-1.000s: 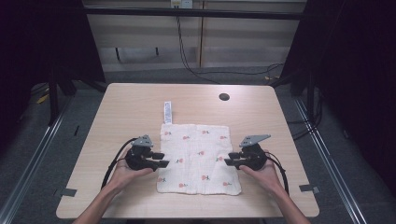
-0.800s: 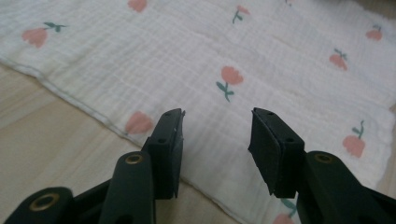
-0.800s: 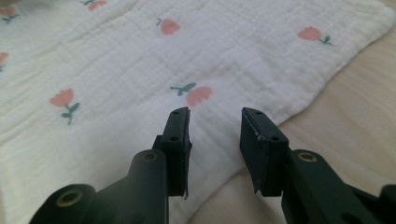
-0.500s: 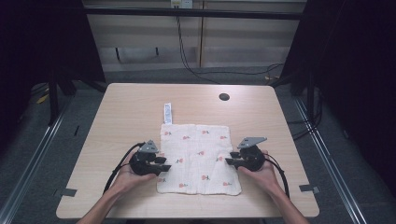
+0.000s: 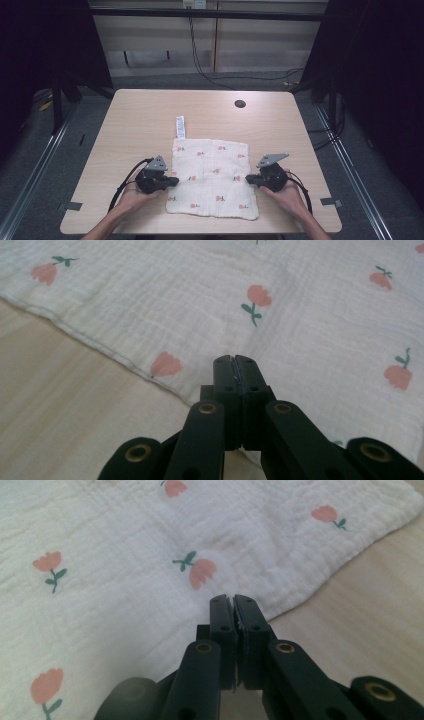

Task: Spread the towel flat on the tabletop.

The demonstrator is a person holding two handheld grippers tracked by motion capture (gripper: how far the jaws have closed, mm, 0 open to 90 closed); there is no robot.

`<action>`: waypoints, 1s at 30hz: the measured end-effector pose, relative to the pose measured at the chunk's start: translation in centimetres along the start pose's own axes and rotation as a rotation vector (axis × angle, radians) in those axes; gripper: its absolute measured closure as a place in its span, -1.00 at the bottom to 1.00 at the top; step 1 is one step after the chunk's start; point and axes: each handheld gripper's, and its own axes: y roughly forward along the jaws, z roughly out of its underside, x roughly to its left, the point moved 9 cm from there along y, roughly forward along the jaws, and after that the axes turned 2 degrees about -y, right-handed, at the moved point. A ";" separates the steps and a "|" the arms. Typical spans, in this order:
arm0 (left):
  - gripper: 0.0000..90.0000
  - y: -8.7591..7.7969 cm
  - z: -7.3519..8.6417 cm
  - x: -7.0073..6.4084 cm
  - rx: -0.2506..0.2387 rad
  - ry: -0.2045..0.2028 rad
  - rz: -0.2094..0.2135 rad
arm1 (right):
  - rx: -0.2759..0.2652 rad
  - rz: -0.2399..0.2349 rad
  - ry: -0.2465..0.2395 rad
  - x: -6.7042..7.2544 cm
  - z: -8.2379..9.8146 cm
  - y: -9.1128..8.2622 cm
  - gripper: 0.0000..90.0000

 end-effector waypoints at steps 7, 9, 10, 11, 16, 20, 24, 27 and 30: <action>0.98 -0.8 1.0 -1.5 0.030 0.016 0.049 | 0.001 -0.007 0.006 0.4 0.7 -0.6 0.93; 0.98 -0.9 1.2 -1.9 0.026 0.013 0.058 | 0.001 -0.021 0.005 0.6 0.8 -0.7 0.93; 0.96 -1.1 1.4 -2.0 0.036 0.017 0.056 | 0.003 -0.026 0.004 0.7 0.8 -0.7 0.93; 0.92 -1.1 1.4 -2.0 0.028 0.010 0.060 | 0.012 -0.020 -0.009 0.9 0.8 -0.9 0.90; 0.58 -2.1 0.7 -1.2 -0.024 -0.007 0.055 | -0.029 -0.021 -0.004 1.0 0.2 -1.1 0.66; 0.51 -2.6 -0.9 1.2 -0.060 -0.029 0.013 | -0.065 -0.009 0.001 -0.1 -1.0 -1.5 0.43; 0.51 -2.4 -1.9 4.0 -0.068 -0.076 -0.030 | -0.075 0.030 0.008 -2.5 -2.7 -0.8 0.34; 0.51 -2.2 -2.5 5.8 -0.072 -0.112 -0.025 | -0.095 0.038 0.027 -4.3 -4.0 -0.3 0.35; 0.49 -2.1 -3.6 7.6 -0.105 -0.173 -0.021 | -0.087 0.059 0.070 -6.6 -5.2 0.6 0.27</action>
